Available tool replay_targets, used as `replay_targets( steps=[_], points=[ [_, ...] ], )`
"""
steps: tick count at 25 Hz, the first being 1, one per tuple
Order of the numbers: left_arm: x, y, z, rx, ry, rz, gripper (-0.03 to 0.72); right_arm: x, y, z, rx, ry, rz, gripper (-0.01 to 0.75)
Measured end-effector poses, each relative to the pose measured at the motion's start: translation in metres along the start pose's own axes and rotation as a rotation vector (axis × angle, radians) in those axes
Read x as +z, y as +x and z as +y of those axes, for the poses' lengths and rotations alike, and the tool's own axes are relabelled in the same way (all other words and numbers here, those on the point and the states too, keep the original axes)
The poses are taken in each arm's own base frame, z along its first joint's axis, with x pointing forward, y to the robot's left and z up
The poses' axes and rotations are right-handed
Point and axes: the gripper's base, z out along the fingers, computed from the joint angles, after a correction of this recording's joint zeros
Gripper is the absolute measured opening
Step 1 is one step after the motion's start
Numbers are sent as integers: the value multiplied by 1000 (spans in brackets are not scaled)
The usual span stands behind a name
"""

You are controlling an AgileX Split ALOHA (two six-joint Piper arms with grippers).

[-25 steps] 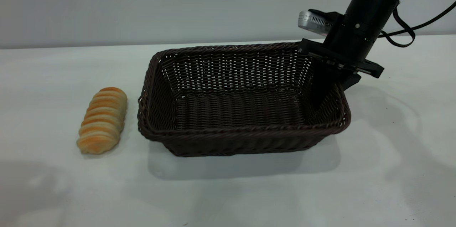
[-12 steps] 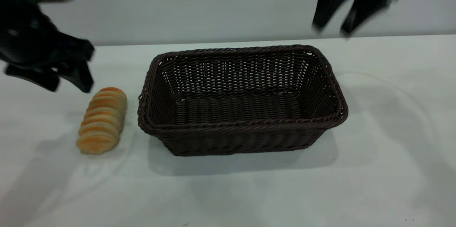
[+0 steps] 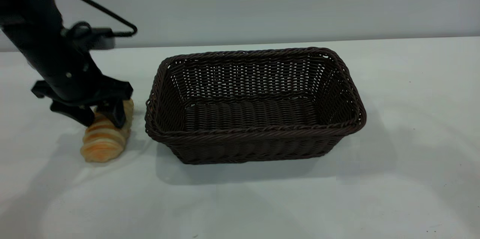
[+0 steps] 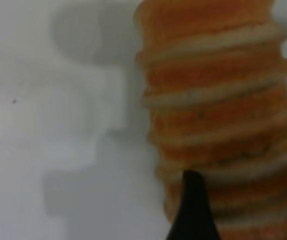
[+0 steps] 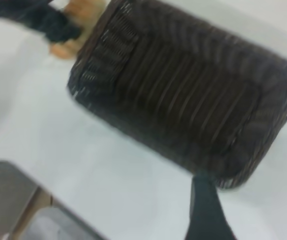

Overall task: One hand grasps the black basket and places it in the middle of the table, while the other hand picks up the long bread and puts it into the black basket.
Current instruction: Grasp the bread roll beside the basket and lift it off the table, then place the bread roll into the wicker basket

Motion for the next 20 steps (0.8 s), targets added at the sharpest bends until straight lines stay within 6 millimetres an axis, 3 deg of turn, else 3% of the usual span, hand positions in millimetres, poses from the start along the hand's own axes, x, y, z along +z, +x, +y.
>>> replay_targets(
  steps=[4,7,10,13,16,20],
  points=[
    [12,-1,1,-2,-3,-3,526,-22,51,20,-14,15,36,497],
    [18,0,1,-6,-4,-2,352,-28,96,31,-15,37,76,497],
    [19,0,2,2,-7,-2,126,-24,144,37,-5,64,100,496],
    [9,-2,2,32,-18,-5,98,-17,189,42,-4,90,126,496],
    [-23,-10,1,63,-29,-31,98,-9,231,45,-4,119,143,496],
    [-105,-27,-6,93,-36,-204,90,-8,273,49,-9,188,111,496]
  ],
)
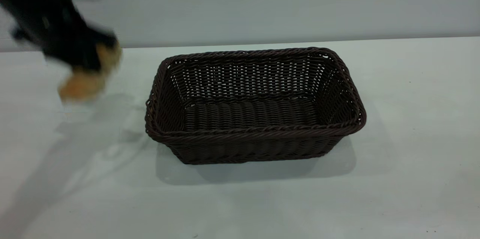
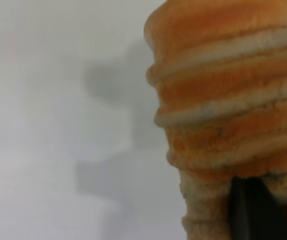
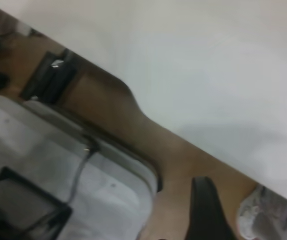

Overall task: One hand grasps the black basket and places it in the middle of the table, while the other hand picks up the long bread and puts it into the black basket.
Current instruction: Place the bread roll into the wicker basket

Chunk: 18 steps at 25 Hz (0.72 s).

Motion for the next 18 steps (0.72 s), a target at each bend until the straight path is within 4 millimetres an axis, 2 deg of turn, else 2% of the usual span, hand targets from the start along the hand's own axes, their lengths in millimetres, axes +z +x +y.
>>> replay_targets(
  steps=[2,4,7,9,12,16,18],
  points=[
    [-34,-10,-9,25,5,-74,89,-7,10,0,0,58,-52,496],
    [-59,-15,-28,67,29,-132,88,-16,18,0,28,114,-117,496],
    [-68,-15,-71,142,98,-158,87,-23,32,1,61,168,-177,490],
    [-60,-10,-106,208,147,-159,87,-28,38,2,76,198,-227,485],
    [-28,1,-148,282,197,-154,81,-34,46,4,91,230,-288,480],
    [19,19,-177,334,218,-130,105,-38,53,6,92,240,-338,478],
    [39,28,-183,346,219,-114,170,-41,57,7,87,248,-369,478]
  ],
)
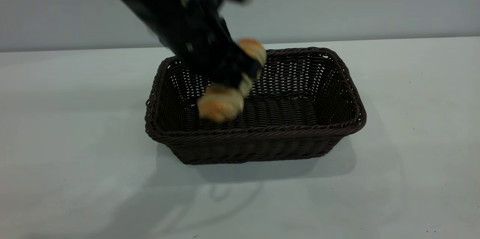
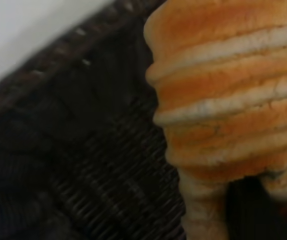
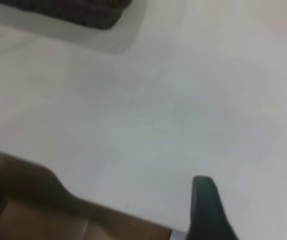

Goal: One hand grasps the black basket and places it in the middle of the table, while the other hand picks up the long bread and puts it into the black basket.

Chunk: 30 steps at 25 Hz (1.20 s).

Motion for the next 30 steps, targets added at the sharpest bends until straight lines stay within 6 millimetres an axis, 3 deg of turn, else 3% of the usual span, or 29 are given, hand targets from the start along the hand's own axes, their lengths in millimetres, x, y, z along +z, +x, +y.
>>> replay_targets(
  steps=[3,5,7,10,13,16,19,22,26,30],
  points=[
    [15,9,-5,8,5,29,342,-7,5,1,-2,9,-60,478],
    [12,8,-5,9,7,37,472,-12,10,1,-3,15,-104,478],
    [-4,3,-5,13,10,50,586,-17,13,2,-5,21,-143,478],
    [-53,-12,-6,36,11,50,666,-18,15,2,-3,23,-158,478],
    [-124,-28,-5,66,-1,-3,672,-18,16,2,-3,23,-157,478],
    [-202,-31,-5,91,-20,-80,656,-18,16,2,-2,23,-156,478],
    [-278,-15,-3,107,-47,-134,644,-18,16,2,-2,23,-155,478],
    [-332,9,-2,109,-69,-143,636,-18,16,2,-2,23,-155,478],
    [-371,50,-2,75,-72,-53,628,-18,16,2,-3,23,-155,478],
    [-371,95,-2,35,-69,46,617,-18,16,2,-3,23,-155,478]
  ],
)
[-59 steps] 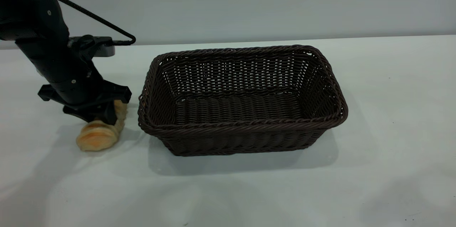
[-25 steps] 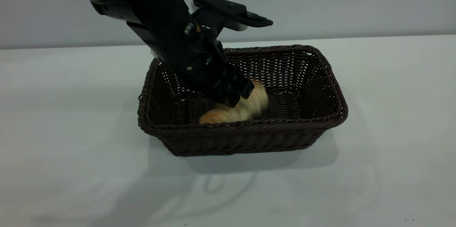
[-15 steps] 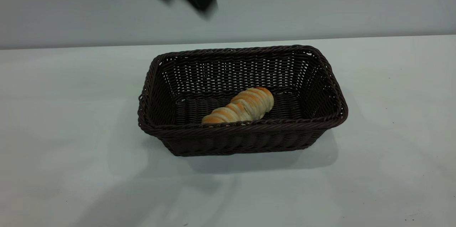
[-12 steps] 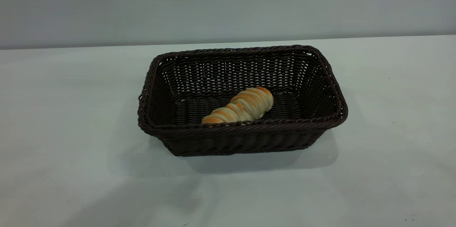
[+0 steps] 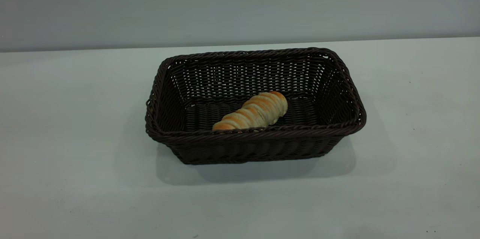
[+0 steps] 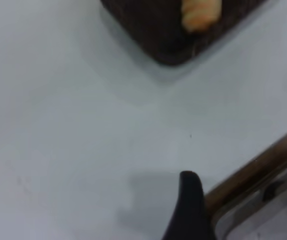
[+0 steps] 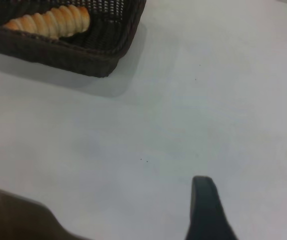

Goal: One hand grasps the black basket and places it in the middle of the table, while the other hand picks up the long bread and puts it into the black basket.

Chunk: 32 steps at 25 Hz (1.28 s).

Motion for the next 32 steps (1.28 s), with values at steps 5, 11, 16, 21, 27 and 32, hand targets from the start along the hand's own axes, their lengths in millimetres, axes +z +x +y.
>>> replay_targets(
  steps=[5,11,16,21,27,32],
  points=[
    [39,66,-8,-24,35,149,604,0,0,0,1,0,-1,478],
    [64,131,-11,-64,26,192,593,0,0,0,1,0,-1,478],
    [55,144,-9,-61,0,31,593,0,0,0,1,0,-2,478],
    [47,155,-9,-67,-1,-69,593,0,0,0,22,34,2,478],
    [38,166,-9,-73,-1,-167,593,0,0,2,95,148,14,477],
    [34,172,-9,-123,-33,-216,593,0,0,2,96,149,13,477]
  ],
)
